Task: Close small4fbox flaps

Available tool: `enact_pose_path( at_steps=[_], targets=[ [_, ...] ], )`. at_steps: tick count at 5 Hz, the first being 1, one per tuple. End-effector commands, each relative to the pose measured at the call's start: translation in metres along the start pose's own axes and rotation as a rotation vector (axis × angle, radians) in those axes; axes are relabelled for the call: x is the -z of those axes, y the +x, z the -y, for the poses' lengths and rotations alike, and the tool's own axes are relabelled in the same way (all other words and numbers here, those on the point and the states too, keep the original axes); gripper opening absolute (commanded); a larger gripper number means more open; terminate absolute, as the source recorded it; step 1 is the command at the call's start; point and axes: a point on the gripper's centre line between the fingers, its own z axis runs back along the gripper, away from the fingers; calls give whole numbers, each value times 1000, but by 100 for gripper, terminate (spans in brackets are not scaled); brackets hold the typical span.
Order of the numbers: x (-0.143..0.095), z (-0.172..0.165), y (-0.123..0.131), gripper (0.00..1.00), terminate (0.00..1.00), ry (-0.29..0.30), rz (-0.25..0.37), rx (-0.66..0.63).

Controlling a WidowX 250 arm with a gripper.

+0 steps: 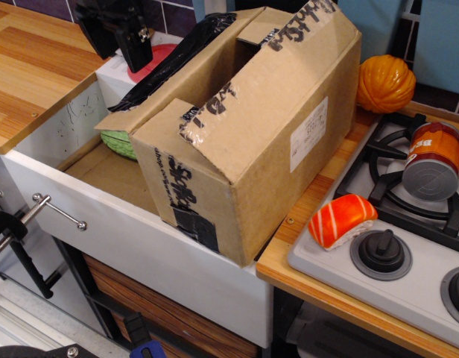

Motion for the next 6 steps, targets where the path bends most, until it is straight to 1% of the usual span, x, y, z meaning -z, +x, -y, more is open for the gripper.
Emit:
enact_pose_path(
  at_steps=[1, 2, 3, 4, 5, 6],
  targets=[
    [0, -13, 22, 100, 0, -10, 74, -1],
    [8, -11, 33, 100, 0, -34, 86, -21],
    [15, -6, 33, 100, 0, -77, 93, -42],
    [10, 7, 32, 100, 0, -165, 67, -79],
    [-2, 23, 26, 100, 0, -162, 62, -92],
    [-18, 34, 20, 100, 0, -169, 40, -103]
  ],
)
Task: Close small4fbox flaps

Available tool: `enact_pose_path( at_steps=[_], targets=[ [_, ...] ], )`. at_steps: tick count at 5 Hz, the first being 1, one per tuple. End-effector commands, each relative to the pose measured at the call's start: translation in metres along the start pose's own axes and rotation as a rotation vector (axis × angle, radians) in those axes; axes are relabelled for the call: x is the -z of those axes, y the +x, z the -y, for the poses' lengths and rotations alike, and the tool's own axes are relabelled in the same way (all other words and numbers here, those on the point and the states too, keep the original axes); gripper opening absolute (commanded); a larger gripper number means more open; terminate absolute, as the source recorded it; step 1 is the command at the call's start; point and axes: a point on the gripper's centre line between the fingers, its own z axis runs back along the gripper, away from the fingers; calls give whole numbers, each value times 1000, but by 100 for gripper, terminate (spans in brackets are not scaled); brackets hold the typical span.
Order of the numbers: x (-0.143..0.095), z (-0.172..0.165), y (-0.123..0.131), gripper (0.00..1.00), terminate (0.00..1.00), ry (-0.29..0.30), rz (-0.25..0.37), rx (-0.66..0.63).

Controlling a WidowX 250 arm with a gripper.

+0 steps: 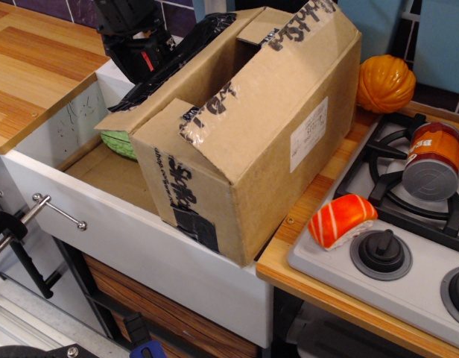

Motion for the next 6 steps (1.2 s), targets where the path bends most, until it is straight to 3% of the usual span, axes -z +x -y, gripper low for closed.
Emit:
enact_pose_path(
  at_steps=[1, 4, 6],
  targets=[
    [-49, 32, -1, 100, 0, 45, 41, 15],
    [-72, 71, 1, 100, 0, 47, 30, -1],
    [-66, 103, 5, 100, 0, 33, 54, -8]
  ],
)
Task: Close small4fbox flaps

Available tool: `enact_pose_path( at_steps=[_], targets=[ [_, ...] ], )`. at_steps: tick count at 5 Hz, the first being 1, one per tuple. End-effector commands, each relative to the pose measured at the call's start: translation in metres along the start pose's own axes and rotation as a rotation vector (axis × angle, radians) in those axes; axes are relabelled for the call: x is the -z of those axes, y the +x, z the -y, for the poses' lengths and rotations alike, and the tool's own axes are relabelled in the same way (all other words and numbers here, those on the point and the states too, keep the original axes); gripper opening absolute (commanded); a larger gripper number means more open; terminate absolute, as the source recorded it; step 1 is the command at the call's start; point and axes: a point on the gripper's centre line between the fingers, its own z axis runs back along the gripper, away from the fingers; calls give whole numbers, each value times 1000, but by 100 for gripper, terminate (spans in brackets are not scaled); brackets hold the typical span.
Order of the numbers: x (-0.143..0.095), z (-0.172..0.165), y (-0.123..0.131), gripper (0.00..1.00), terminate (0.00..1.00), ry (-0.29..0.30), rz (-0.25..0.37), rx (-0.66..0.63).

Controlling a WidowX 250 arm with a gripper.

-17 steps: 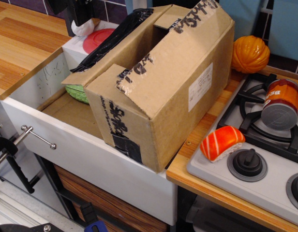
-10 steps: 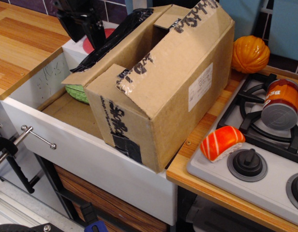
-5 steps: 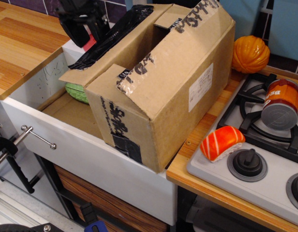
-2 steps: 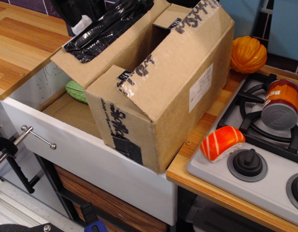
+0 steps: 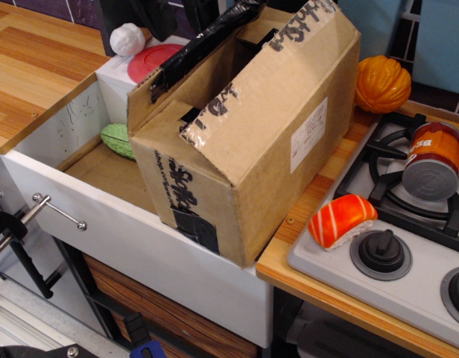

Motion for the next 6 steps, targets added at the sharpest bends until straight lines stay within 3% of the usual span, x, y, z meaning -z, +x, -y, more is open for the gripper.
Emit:
enact_pose_path(
  at_steps=[1, 5, 6],
  targets=[
    [-9, 34, 3, 100, 0, 44, 84, -3],
    [27, 35, -5, 100, 0, 29, 135, 7],
    [35, 34, -8, 100, 100, 48, 132, 26]
  ],
)
